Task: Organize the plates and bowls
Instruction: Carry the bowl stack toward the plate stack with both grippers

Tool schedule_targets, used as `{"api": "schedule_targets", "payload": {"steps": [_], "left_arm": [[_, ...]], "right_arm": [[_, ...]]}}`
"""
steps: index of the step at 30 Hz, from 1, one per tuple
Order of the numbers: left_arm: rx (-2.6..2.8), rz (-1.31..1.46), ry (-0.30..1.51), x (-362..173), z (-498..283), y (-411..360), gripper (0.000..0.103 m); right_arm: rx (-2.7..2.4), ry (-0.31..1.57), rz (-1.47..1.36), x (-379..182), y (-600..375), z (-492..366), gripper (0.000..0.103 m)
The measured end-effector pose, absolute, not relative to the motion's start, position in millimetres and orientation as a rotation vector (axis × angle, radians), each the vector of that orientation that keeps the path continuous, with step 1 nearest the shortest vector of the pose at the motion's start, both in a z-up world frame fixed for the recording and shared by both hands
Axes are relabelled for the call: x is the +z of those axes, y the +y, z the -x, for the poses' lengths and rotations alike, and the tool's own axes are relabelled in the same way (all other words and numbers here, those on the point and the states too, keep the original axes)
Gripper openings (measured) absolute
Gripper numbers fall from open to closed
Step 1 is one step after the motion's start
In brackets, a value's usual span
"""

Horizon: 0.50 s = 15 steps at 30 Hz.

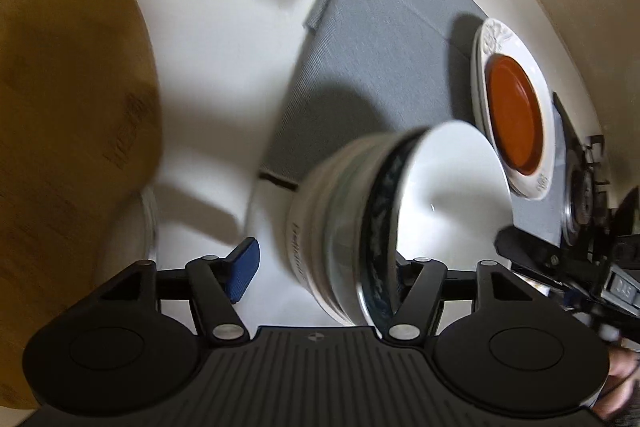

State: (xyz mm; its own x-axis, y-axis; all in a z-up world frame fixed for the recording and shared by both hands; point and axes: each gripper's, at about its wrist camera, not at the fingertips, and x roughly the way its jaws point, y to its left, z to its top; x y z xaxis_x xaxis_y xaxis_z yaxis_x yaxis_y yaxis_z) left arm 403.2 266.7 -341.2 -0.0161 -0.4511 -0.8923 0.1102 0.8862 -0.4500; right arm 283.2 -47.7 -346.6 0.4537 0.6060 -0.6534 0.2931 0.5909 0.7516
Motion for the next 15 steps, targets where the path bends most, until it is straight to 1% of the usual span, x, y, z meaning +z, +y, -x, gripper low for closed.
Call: {"api": "schedule_targets", "payload": {"steps": [2,4,5,6,7,8,11,15], "left_arm": [[-0.475,0.325,1.54,-349,-403,266,0.069],[-0.478,0.396,1.559,-354,-403,270,0.062],[-0.48,0.404,1.562,-354,-403,270,0.059],[-0.483,0.384,1.555,-350,-402,269,0.056],[-0.485,0.359,1.548,-346,-401,267,0.054],[-0.489,0.339,1.54,-342,-400,267,0.05],[-0.509,0.312,1.532,-337,-398,269,0.048],[-0.517,0.271,1.517,-334,-397,261,0.046]], "right_arm": [[0.249,1.12,-1.049,-359,-44,-282,0.086],[0.264,1.128,-1.068,-367,-36,-285,0.085],[0.27,1.13,-1.068,-369,-33,-285,0.079],[0.266,1.138,-1.054,-369,-30,-286,0.077],[0.263,1.145,-1.03,-369,-28,-285,0.072],[0.264,1.145,-1.023,-368,-28,-285,0.064],[0.297,1.11,-1.085,-365,-38,-277,0.05],[0.308,1.112,-1.033,-360,-33,-276,0.048]]}}
